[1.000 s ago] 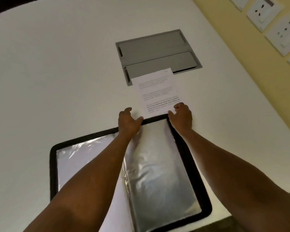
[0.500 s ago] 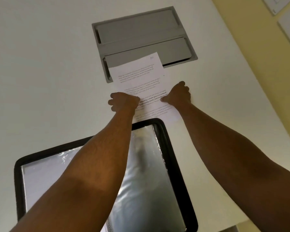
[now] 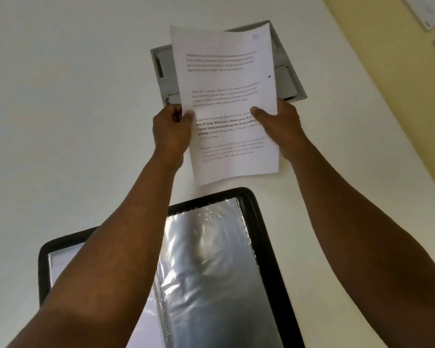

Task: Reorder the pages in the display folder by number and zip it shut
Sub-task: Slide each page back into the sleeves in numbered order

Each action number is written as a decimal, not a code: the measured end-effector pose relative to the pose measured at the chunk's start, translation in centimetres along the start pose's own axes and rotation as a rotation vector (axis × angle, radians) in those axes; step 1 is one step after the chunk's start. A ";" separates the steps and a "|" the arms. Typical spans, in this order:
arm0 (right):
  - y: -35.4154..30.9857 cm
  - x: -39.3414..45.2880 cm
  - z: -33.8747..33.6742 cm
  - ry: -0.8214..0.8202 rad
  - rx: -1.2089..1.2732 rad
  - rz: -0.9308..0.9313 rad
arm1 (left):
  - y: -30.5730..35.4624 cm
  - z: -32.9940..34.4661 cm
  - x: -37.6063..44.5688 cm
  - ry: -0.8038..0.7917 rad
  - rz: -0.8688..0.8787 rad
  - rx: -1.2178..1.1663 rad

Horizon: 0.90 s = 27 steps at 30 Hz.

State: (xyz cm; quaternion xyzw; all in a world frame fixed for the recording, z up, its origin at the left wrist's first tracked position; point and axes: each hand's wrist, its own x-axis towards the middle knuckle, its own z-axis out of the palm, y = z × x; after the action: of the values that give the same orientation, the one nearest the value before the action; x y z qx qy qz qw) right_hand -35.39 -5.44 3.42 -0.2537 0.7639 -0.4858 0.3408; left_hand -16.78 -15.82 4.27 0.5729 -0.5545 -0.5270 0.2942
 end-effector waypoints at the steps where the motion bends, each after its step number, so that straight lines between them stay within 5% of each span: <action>1: -0.6 -0.5 -0.1 -0.023 0.050 -0.019 | 0.3 -1.0 -0.2 -0.021 -0.004 -0.007; 8: -0.6 -3.9 0.0 -0.039 0.075 -0.057 | -1.2 -6.6 -4.0 0.022 -0.072 -0.129; 11: 0.0 -5.6 -0.6 0.091 0.161 -0.053 | -5.7 -7.9 -6.7 0.104 -0.043 0.120; 18: 1.7 -9.7 -2.6 0.302 0.346 0.063 | -12.5 -8.1 -11.3 -0.469 0.364 1.214; 27: 2.9 -12.5 -3.7 0.364 0.327 0.120 | -12.0 -7.0 -11.1 -0.530 0.352 1.176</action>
State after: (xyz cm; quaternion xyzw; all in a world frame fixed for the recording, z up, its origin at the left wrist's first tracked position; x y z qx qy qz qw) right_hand -30.42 6.81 5.33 -0.0579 0.7376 -0.6196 0.2622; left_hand -4.50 -4.49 -1.81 0.3898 -0.8883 -0.2040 -0.1316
